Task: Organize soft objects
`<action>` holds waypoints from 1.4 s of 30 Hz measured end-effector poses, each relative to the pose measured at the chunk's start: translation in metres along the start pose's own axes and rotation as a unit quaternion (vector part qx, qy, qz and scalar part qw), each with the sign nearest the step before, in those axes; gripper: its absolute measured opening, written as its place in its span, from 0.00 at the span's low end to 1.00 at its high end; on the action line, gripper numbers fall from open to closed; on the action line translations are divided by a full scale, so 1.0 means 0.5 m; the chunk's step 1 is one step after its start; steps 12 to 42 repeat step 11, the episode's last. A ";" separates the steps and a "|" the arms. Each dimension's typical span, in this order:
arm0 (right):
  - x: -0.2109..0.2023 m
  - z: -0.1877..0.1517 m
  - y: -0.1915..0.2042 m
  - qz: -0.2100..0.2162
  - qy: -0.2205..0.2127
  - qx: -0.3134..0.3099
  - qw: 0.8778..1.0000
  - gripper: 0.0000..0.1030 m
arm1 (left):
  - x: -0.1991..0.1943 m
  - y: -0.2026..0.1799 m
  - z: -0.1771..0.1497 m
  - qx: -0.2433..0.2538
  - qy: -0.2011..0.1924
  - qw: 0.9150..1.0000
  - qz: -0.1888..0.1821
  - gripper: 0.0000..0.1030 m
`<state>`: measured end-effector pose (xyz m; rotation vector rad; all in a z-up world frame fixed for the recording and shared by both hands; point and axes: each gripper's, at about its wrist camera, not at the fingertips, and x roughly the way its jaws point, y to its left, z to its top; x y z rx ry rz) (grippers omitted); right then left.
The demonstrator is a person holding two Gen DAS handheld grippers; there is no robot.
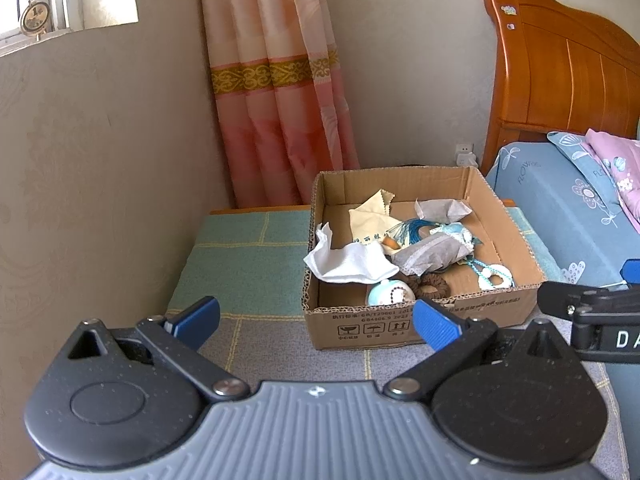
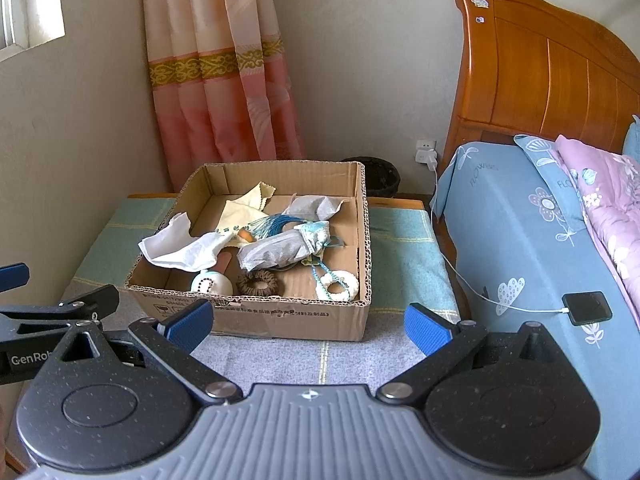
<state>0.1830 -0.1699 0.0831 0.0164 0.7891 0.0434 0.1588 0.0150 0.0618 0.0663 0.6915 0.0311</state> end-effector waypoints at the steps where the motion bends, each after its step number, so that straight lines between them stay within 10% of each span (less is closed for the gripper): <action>1: 0.000 0.000 0.000 0.000 0.000 0.000 1.000 1.00 | 0.000 0.000 0.000 -0.001 0.000 1.000 0.000 0.99; 42: -0.001 -0.001 0.000 0.001 0.000 0.000 1.000 1.00 | -0.002 -0.003 0.001 0.001 0.000 1.000 0.001 0.99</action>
